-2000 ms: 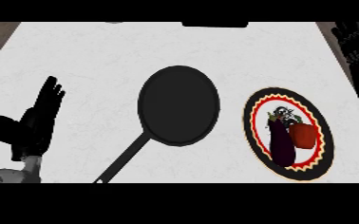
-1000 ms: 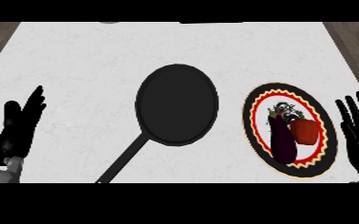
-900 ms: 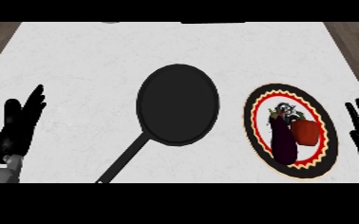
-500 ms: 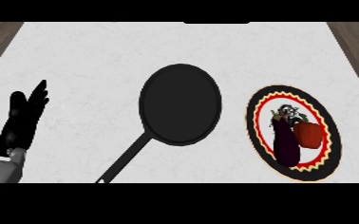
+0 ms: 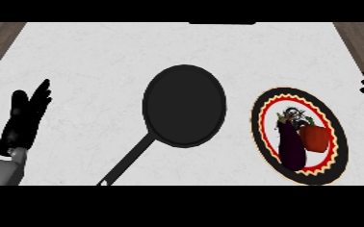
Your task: Pick the eggplant from the plate and place it in the pan
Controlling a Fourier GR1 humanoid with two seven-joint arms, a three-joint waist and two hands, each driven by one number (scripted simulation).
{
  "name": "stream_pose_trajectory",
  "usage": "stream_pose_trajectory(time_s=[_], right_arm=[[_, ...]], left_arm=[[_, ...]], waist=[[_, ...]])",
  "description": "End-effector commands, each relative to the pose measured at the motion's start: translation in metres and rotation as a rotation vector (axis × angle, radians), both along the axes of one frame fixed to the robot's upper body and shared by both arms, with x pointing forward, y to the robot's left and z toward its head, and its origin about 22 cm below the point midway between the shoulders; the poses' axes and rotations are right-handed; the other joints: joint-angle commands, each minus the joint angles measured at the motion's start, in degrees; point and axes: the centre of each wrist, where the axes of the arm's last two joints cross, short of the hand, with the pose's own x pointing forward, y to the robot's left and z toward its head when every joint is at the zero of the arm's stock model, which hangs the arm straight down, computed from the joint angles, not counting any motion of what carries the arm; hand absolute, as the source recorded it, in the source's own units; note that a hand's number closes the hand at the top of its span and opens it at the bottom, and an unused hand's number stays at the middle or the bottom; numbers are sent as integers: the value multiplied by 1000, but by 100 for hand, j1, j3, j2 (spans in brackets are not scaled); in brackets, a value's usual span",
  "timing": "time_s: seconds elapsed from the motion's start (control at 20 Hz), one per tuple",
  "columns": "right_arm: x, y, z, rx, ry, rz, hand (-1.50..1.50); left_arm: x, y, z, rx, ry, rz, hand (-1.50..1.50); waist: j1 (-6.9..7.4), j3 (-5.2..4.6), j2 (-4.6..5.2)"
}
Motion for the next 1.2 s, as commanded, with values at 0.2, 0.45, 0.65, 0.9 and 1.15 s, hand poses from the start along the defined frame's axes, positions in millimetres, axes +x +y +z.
stream_pose_trajectory(time_s=[0.2,0.45,0.65,0.9,1.15], right_arm=[[15,45,-3,-161,119,180,-150],[18,59,-9,-168,145,179,-150],[21,76,-19,-208,145,166,-150],[12,71,-41,-258,180,189,-150],[19,76,-48,-272,196,240,-150]], left_arm=[[-5,-7,-1,2,-4,9,0],[-2,-5,4,-3,1,27,0],[1,6,-12,3,0,26,0],[8,-7,5,13,-18,25,0],[-17,11,-14,19,-11,8,0]], waist=[[-52,1,-25],[-63,2,-22],[-73,0,-16],[-72,3,-17],[-40,3,-17]])
